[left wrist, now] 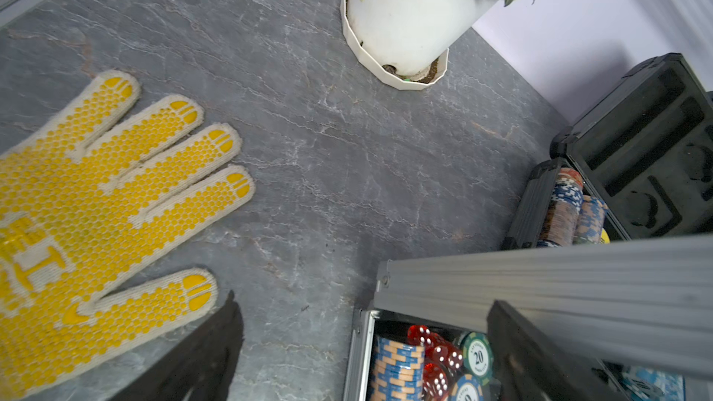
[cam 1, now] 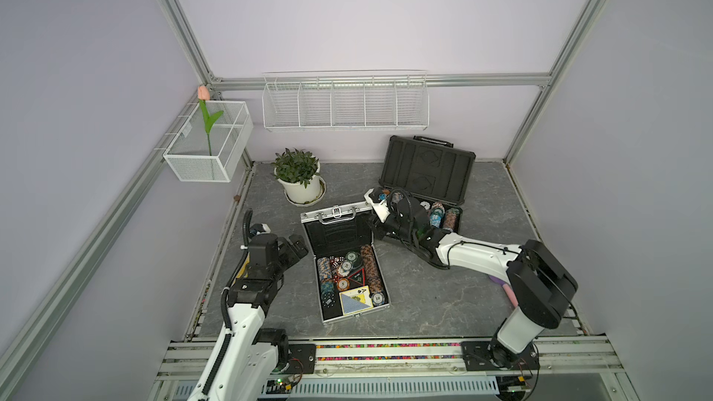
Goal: Close the poker set cases
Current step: Move the poker set case to the center of the board.
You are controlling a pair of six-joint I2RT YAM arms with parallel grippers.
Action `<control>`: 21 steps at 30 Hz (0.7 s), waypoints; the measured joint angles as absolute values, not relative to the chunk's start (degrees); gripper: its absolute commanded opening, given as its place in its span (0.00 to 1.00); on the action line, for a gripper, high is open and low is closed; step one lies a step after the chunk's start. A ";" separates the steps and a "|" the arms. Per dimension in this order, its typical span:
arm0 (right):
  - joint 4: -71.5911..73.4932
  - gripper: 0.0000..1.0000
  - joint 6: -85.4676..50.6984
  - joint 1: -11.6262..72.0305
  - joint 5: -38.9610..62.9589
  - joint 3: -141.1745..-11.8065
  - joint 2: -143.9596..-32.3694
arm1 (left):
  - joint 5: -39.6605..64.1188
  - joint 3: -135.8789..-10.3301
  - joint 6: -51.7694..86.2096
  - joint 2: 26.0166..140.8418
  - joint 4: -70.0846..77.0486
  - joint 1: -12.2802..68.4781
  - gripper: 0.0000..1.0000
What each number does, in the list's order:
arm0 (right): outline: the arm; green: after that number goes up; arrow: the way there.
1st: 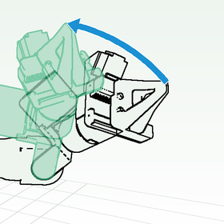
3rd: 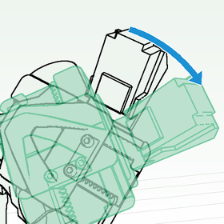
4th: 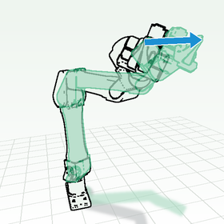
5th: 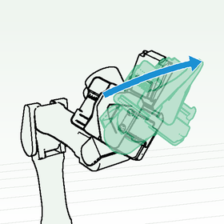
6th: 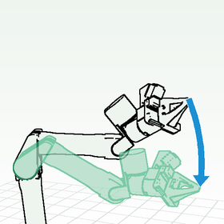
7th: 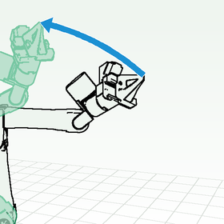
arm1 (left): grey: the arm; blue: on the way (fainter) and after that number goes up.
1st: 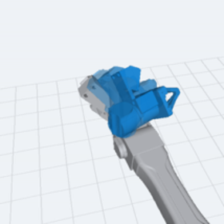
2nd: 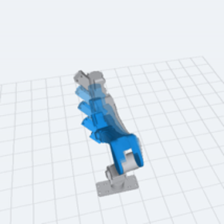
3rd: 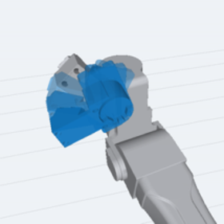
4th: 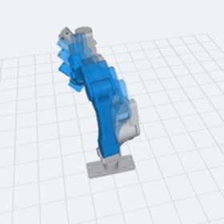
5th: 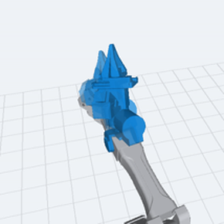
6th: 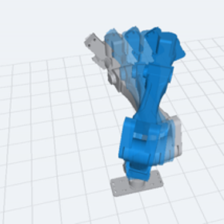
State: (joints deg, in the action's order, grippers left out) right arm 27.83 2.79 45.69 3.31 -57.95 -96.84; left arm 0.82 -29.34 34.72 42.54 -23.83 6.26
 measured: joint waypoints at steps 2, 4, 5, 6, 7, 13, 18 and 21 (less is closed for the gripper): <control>28.10 0.29 2.92 45.89 2.79 -58.17 -97.17 | 1.43 -28.91 34.68 42.83 -23.11 6.63 1.00; 28.45 0.26 3.01 46.11 2.37 -58.46 -97.56 | 1.37 -28.64 34.68 42.87 -22.96 6.83 1.00; 28.56 0.25 3.01 46.22 2.28 -58.59 -97.67 | 1.39 -28.64 34.65 42.89 -22.92 6.90 1.00; 28.67 0.22 3.05 46.35 2.17 -58.78 -97.93 | 1.37 -28.64 34.63 42.89 -22.74 7.07 1.00; 29.06 0.21 3.01 46.61 2.15 -59.09 -98.37 | 1.45 -28.64 34.54 42.89 -22.46 7.33 1.00; 32.64 0.11 2.96 48.21 0.78 -62.76 -103.20 | 1.41 -28.64 33.82 42.92 -21.80 7.90 1.00; 35.00 0.10 2.96 48.58 0.23 -67.48 -108.20 | 1.32 -28.64 33.36 42.92 -21.80 7.90 1.00; 35.66 0.09 2.96 48.56 0.19 -71.18 -111.53 | 1.23 -28.64 32.86 42.92 -21.98 7.90 1.00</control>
State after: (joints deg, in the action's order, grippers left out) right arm 35.66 2.96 48.56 0.19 -71.18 -111.53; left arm 1.23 -28.64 32.86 42.92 -21.98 7.90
